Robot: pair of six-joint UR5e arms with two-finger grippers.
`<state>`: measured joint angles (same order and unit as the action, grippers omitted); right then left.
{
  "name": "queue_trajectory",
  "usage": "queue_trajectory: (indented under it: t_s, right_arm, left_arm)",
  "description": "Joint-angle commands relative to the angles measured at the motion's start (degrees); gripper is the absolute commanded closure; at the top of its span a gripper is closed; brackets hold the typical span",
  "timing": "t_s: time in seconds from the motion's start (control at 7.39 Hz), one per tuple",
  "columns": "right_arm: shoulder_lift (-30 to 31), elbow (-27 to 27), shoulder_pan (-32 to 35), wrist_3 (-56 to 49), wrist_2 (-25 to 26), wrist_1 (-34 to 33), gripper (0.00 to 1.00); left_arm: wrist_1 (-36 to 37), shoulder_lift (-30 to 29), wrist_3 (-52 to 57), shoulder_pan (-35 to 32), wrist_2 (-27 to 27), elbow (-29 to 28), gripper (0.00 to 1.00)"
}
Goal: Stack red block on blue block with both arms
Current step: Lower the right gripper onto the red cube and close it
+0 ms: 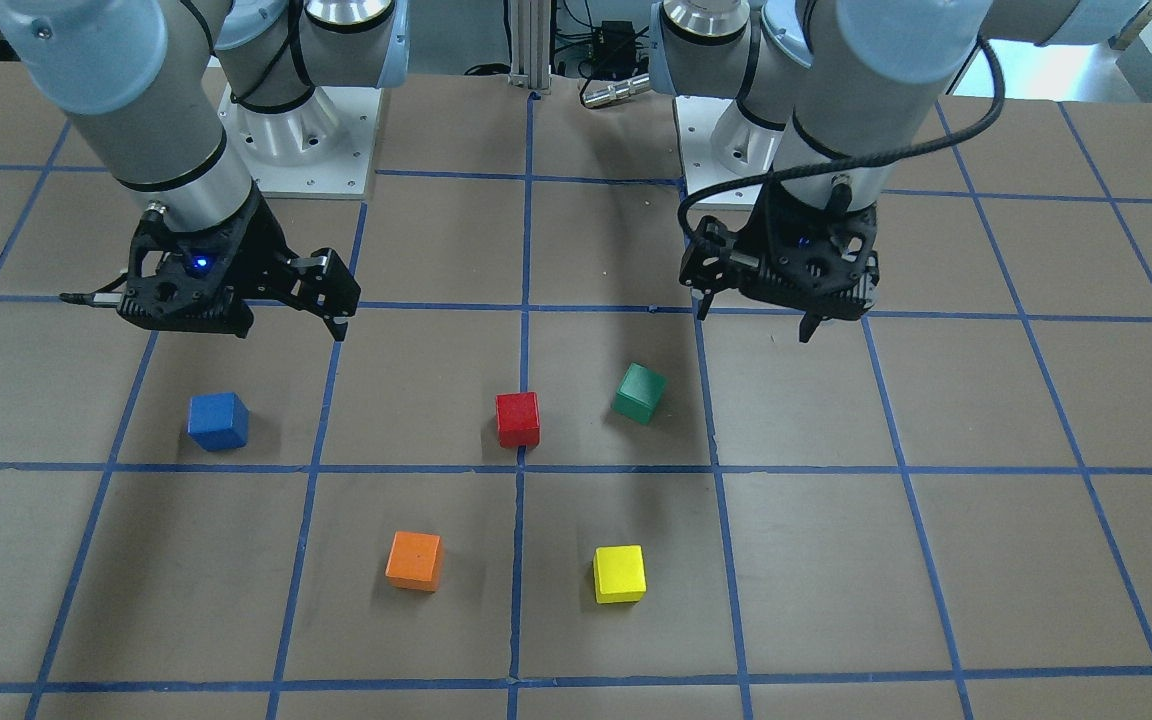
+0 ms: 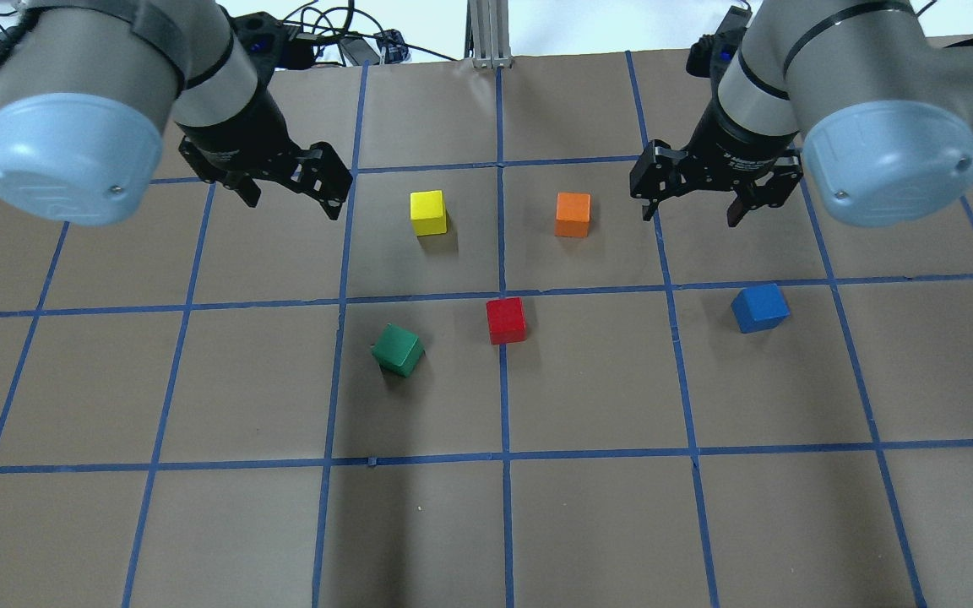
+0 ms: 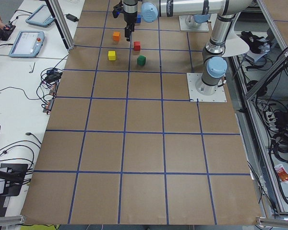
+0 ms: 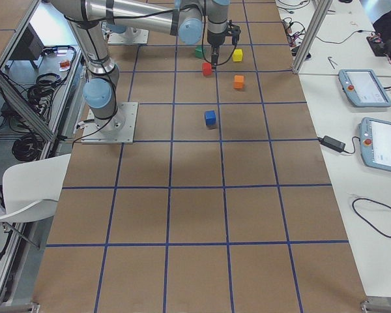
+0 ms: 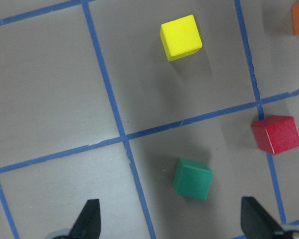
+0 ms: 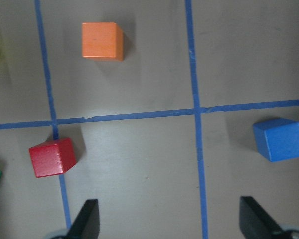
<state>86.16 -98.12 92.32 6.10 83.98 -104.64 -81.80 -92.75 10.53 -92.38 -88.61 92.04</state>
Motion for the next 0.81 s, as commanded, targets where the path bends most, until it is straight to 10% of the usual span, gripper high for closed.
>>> queue_trajectory:
  t_s: [0.0, 0.68]
  right_arm:
    - [-1.0, -0.8, 4.6, 0.8, -1.3, -1.4, 0.00]
    - [-13.0, -2.9, 13.0, 11.0, -0.4, -18.7, 0.00]
  left_arm:
    - [-4.5, 1.8, -0.3, 1.3, -0.2, -3.9, 0.00]
    - [-4.6, 0.1, -1.1, 1.2, -0.4, -6.6, 0.00]
